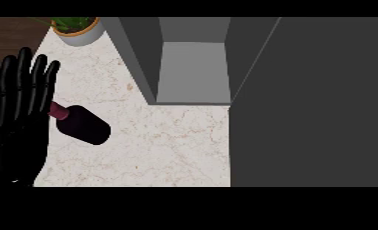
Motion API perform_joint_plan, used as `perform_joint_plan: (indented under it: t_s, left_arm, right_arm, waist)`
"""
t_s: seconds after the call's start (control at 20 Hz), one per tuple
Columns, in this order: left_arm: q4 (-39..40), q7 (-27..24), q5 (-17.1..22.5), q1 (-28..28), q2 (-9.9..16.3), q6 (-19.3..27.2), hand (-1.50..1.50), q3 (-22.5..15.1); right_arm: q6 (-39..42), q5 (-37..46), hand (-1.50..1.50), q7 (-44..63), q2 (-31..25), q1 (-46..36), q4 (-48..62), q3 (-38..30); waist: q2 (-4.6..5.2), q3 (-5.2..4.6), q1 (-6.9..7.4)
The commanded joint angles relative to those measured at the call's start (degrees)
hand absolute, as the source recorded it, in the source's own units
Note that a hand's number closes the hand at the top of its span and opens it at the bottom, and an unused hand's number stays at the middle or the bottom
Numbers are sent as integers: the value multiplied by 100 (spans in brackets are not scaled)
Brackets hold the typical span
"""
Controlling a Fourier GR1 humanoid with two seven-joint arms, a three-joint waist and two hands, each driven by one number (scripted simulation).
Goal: Pick up the wine, place it into the cabinet and close the cabinet
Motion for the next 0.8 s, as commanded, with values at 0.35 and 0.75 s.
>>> perform_joint_plan:
  t_s: [0.35, 0.75]
  left_arm:
    - [1606, 371, 2563, -452, 602, -1848, -150, 472]
    - [1644, 1634, 3911, -1252, 1211, -1665, -150, 1141]
  right_arm:
    - [583, -513, -150, 673, -75, 911, -562, 621]
    - [961, -1211, -150, 1002, -355, 1584, -1305, 179]
  waist:
    - [68, 158, -136]
    - [32, 176, -2]
